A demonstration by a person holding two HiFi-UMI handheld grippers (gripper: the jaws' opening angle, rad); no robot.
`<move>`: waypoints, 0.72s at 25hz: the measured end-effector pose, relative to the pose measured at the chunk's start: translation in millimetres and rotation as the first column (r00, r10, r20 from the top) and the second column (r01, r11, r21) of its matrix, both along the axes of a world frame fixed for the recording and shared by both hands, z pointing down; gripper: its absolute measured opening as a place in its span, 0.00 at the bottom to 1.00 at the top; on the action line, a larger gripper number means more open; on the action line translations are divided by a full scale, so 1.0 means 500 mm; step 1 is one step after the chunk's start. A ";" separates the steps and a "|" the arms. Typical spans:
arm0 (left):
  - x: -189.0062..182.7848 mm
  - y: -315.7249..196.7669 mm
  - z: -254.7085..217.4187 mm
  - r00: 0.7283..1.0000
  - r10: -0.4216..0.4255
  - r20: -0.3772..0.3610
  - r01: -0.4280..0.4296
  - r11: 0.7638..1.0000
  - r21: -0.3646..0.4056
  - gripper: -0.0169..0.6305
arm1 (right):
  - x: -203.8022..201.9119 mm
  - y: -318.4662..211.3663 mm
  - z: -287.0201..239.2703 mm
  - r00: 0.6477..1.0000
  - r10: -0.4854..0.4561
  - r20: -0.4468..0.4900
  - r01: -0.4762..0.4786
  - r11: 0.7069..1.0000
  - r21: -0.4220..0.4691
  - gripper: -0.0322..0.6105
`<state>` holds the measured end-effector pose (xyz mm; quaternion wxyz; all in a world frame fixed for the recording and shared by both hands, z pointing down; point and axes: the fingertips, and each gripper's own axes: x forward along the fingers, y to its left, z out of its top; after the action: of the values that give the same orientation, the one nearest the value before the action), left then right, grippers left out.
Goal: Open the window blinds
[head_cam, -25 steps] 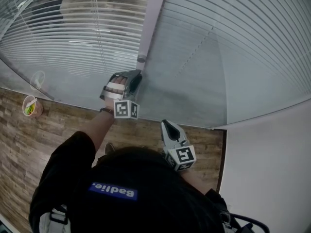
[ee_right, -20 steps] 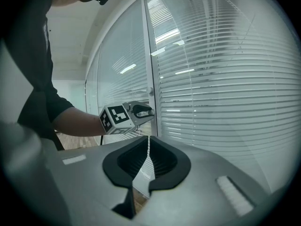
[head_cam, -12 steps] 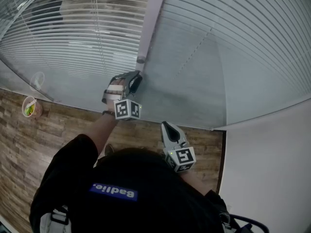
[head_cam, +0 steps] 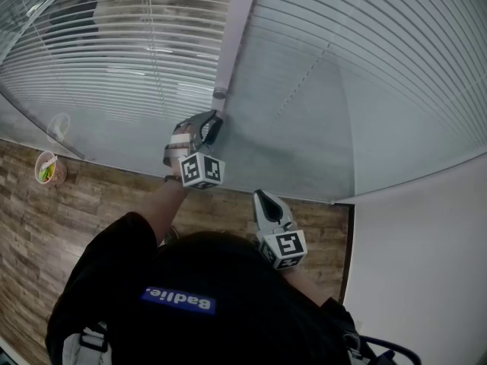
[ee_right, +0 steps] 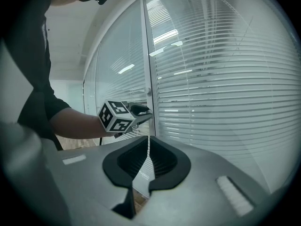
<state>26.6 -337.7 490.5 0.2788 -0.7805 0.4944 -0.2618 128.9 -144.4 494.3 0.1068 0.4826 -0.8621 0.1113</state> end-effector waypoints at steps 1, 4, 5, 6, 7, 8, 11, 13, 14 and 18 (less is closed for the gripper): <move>0.000 -0.001 0.000 1.000 -0.004 -0.014 0.003 1.000 -0.005 0.22 | 0.001 0.000 0.000 1.000 0.001 0.000 -0.001 1.000 0.000 0.07; -0.001 -0.001 -0.001 0.999 -0.011 -0.044 0.010 1.000 -0.026 0.22 | 0.003 -0.001 0.002 1.000 0.002 0.002 -0.002 1.000 -0.001 0.07; 0.001 -0.001 -0.003 0.999 -0.012 -0.052 0.011 0.999 -0.031 0.22 | 0.004 -0.001 0.002 1.000 0.005 0.003 -0.005 1.000 -0.001 0.07; 0.002 -0.001 -0.003 0.998 -0.013 -0.060 0.011 0.999 -0.034 0.22 | 0.007 -0.001 0.002 1.000 0.008 0.003 -0.008 1.000 -0.001 0.07; 0.003 -0.002 -0.003 0.998 -0.013 -0.067 0.011 0.999 -0.036 0.22 | 0.009 -0.001 0.002 1.000 0.012 0.003 -0.012 1.000 -0.001 0.07; 0.003 -0.002 -0.002 0.997 -0.015 -0.076 0.012 0.999 -0.039 0.22 | 0.009 -0.001 0.001 1.000 0.013 0.003 -0.013 1.000 -0.001 0.07; 0.000 -0.002 -0.005 0.992 -0.029 -0.121 0.022 0.998 -0.056 0.22 | 0.009 0.001 0.002 1.000 0.015 0.004 -0.015 1.000 -0.003 0.07; -0.001 -0.003 -0.006 0.984 -0.039 -0.174 0.026 0.997 -0.077 0.22 | 0.011 0.001 0.002 1.000 0.017 0.005 -0.017 1.000 -0.002 0.07; -0.002 -0.004 -0.007 0.978 -0.044 -0.203 0.026 0.996 -0.090 0.22 | 0.011 0.002 0.002 1.000 0.017 0.005 -0.017 1.000 -0.002 0.07; -0.007 -0.008 -0.007 0.941 -0.067 -0.333 0.018 0.989 -0.147 0.22 | 0.011 0.002 0.002 1.000 0.018 0.008 -0.018 1.000 -0.003 0.07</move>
<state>23.2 -341.5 486.9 0.1280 -0.8208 0.5316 -0.1649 134.6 -143.3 495.4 0.1030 0.4896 -0.8581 0.1153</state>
